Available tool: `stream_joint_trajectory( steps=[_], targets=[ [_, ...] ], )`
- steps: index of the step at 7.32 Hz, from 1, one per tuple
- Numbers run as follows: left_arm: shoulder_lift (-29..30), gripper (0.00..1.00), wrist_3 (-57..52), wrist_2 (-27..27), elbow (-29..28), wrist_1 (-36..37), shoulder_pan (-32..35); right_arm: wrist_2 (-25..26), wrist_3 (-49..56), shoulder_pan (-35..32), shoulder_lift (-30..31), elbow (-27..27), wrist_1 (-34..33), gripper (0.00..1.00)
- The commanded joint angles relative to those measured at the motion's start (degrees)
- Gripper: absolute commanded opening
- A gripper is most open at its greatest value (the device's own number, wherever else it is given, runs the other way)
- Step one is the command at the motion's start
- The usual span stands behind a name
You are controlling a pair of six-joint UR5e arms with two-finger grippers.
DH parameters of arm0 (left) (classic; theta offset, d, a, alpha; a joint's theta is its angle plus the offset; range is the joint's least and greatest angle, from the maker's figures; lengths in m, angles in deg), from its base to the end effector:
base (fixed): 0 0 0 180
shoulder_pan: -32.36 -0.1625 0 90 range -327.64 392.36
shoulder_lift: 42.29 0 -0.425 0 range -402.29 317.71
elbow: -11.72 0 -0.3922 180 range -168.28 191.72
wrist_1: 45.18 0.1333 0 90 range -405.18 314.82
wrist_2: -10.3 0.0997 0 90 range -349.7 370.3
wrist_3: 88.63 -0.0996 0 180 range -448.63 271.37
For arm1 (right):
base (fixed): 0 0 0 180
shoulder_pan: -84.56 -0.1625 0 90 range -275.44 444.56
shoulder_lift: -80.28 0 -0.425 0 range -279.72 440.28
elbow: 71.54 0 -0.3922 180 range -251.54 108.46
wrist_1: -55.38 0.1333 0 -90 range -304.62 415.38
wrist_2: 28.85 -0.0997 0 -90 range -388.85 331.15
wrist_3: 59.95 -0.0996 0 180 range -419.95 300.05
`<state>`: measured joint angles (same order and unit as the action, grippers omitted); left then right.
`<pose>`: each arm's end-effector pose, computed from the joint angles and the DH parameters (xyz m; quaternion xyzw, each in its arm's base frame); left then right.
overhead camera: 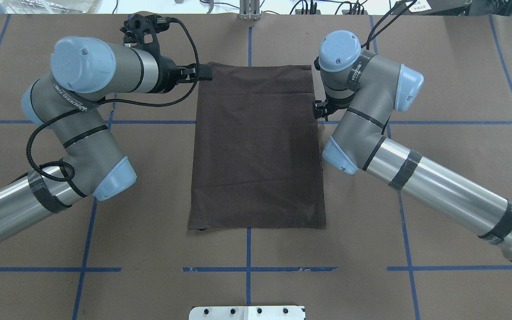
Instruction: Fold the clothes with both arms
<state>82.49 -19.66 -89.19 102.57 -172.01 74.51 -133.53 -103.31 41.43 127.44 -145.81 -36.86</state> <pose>0.4294 -0.5463 0.2176 0.2517 0.5367 -0.0993 0.7992 -0.4874 -0.6046 0.3409 0.0623 -0.2394 -0.0572 0.9672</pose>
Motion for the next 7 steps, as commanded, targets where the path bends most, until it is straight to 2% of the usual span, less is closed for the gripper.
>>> stream_joint_trajectory(
  steps=[1,2,3,4,5,7],
  targets=[
    [-0.1,1.0,-0.2,-0.1,0.3,0.0,0.1,-2.3,-0.4,-1.1,-3.3,-0.1,0.1,1.0],
    [-0.1,1.0,0.2,-0.9,0.4,0.3,0.0,-6.3,-0.6,-1.3,-3.4,-2.2,0.2,1.0],
    [-0.6,1.0,0.9,-5.2,0.3,0.6,-0.1,-8.3,-2.9,-1.3,-1.7,-7.5,-0.2,1.0],
    [-1.9,1.0,8.5,-12.2,0.2,2.9,-0.4,-9.6,-7.3,-0.6,2.3,-14.9,-0.2,1.0],
    [-2.7,1.0,13.2,-13.2,0.8,4.2,-1.4,-12.0,-11.4,0.4,4.8,-20.2,-0.3,1.0],
    [-10.7,1.0,22.4,-6.5,8.0,4.7,-9.1,-11.8,-18.5,3.8,10.6,-28.8,0.1,1.0]
  ],
)
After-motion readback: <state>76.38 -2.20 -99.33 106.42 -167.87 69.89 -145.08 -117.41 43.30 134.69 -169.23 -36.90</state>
